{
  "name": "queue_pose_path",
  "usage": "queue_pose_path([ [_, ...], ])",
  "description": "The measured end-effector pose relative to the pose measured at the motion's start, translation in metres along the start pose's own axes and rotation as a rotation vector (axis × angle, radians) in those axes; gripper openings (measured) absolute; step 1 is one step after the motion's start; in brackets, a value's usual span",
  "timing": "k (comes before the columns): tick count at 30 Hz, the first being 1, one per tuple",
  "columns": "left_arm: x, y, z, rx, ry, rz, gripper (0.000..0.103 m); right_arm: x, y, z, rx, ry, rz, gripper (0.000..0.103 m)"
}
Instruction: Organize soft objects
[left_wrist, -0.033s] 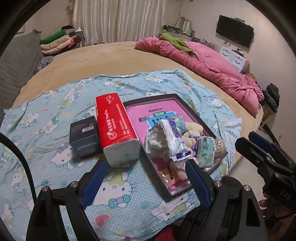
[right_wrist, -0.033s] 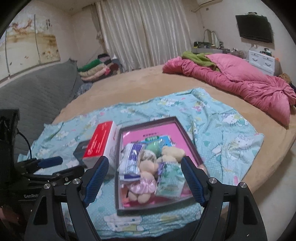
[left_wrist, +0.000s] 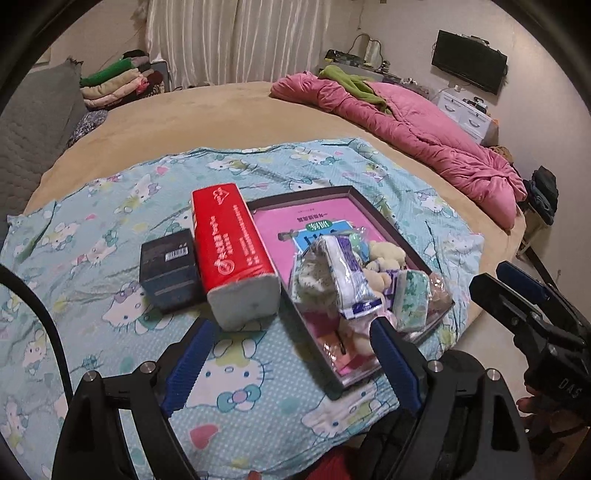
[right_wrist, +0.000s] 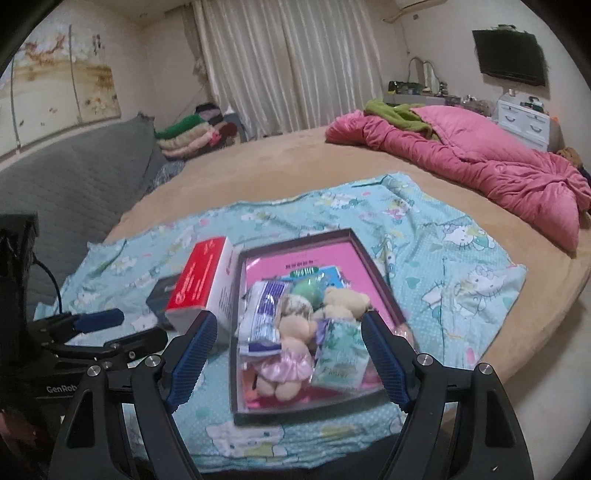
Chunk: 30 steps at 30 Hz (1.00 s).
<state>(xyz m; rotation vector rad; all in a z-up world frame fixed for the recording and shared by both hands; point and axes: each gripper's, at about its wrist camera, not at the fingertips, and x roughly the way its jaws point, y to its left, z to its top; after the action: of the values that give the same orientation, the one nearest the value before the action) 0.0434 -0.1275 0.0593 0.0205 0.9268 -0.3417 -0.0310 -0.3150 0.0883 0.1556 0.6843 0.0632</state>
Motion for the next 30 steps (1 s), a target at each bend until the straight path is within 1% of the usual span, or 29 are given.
queue_pose_path([
  [4, -0.001, 0.003, -0.008, -0.019, 0.011, 0.005, 0.086, -0.002, 0.007, -0.007, -0.013, 0.006, -0.028, 0.082],
  [13, -0.003, 0.006, -0.025, -0.022, 0.033, 0.012, 0.086, -0.002, 0.017, -0.029, -0.012, 0.024, -0.05, 0.082],
  [20, -0.007, 0.008, -0.032, -0.04, 0.028, 0.02, 0.086, -0.009, 0.02, -0.038, -0.028, 0.034, -0.089, 0.082],
  [30, -0.008, 0.0, -0.037, -0.026, 0.032, 0.029, 0.086, -0.012, 0.019, -0.047, -0.014, 0.063, -0.062, 0.082],
])
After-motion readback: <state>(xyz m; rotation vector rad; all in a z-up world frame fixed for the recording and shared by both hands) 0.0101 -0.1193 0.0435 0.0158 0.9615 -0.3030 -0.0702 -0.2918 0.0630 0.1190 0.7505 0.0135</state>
